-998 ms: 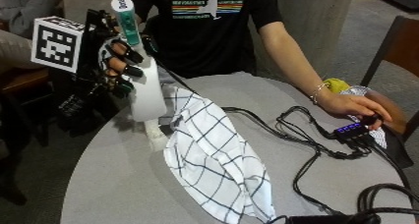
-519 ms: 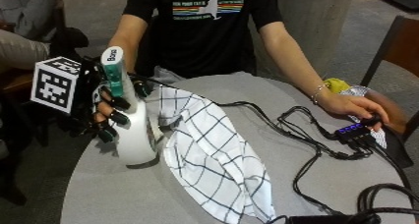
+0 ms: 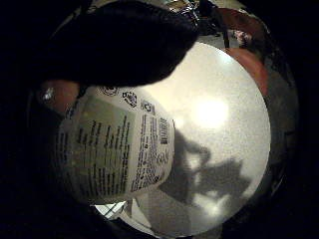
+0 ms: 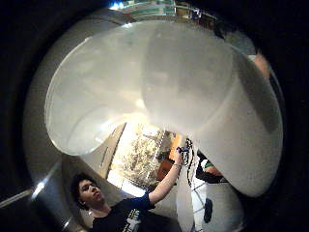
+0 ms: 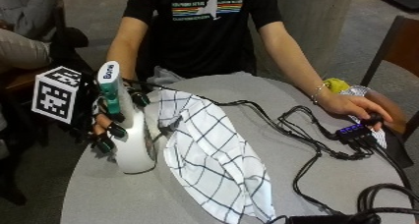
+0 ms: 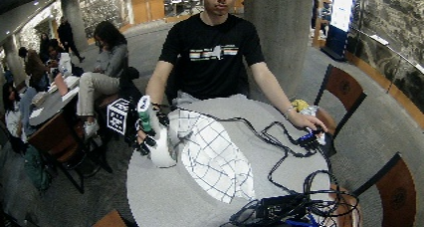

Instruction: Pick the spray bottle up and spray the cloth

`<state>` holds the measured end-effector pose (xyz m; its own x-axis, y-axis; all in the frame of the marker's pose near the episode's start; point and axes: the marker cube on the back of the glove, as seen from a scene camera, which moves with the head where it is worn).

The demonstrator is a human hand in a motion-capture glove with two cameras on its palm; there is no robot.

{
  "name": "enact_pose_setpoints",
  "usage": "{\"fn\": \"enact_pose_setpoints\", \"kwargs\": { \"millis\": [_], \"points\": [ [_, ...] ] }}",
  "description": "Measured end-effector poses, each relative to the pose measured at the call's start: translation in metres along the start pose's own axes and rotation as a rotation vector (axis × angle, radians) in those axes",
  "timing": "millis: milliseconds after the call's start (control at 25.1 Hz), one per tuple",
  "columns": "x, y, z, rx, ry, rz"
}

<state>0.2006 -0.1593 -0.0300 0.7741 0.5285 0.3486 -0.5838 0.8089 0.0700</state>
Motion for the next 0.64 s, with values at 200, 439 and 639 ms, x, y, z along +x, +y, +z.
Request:
{"fn": "enact_pose_setpoints", "kwargs": {
  "millis": [200, 439, 639],
  "points": [
    [0.003, 0.012, -0.003, -0.031, 0.065, -0.015],
    [0.003, 0.035, -0.014, 0.031, 0.093, -0.051],
    [0.003, 0.042, -0.021, 0.073, 0.091, -0.081]
  ]
}}
